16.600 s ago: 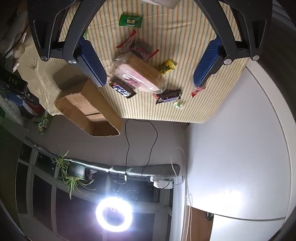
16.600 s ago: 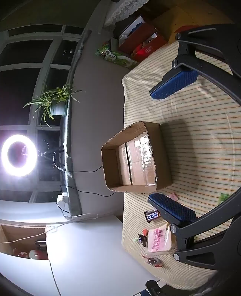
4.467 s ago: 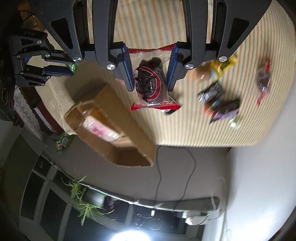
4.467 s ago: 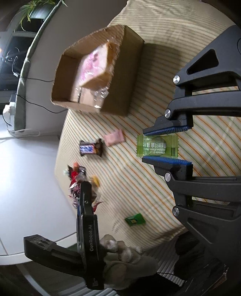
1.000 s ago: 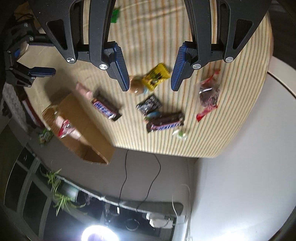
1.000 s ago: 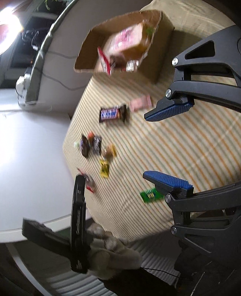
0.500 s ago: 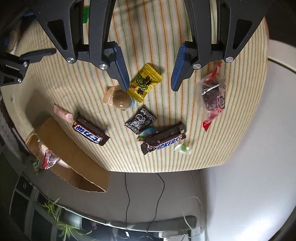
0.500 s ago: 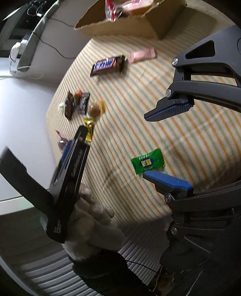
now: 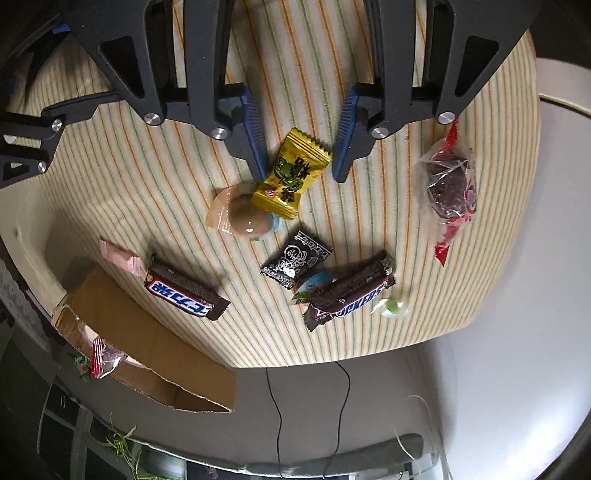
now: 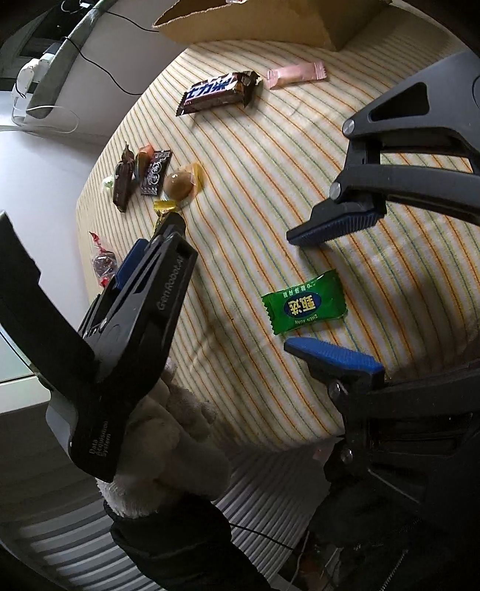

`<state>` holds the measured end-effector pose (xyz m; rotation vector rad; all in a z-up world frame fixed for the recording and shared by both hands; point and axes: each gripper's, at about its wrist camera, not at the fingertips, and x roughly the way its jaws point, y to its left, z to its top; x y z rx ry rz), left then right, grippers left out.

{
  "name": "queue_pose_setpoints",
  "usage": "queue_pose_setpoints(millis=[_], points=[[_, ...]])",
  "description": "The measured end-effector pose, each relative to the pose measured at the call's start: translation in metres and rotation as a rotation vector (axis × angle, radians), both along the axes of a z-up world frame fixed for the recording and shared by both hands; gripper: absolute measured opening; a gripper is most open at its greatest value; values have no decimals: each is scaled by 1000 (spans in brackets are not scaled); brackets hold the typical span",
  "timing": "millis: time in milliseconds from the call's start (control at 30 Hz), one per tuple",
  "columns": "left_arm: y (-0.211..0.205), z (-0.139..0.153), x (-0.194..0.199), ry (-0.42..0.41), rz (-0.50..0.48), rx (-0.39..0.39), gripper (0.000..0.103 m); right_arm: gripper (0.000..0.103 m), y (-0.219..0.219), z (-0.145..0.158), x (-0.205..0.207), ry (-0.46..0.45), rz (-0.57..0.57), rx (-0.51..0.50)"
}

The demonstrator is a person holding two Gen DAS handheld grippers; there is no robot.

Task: Organize snacks
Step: 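Grasp the yellow candy with the left tool while the right tool grasps another green candy, then carry both candies over the box and open both tools to drop them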

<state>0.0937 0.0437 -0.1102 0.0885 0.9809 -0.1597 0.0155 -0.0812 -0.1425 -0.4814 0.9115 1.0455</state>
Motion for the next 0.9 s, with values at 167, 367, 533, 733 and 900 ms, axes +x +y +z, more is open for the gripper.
queue_pose_setpoints(millis=[167, 367, 533, 733, 900], points=[[0, -3, 3, -3, 4, -6, 29, 43, 0, -1, 2, -4, -2, -12], [-2, -3, 4, -15, 21, -13, 23, 25, -2, -1, 3, -13, -11, -25], [-2, 0, 2, -27, 41, -32, 21, 23, -4, -1, 4, -11, -23, -22], [-4, 7, -1, -48, 42, -26, 20, 23, -12, 4, 4, -7, -45, -2], [-6, 19, -2, -78, 41, -29, 20, 22, -22, 11, 8, -7, -80, 22]])
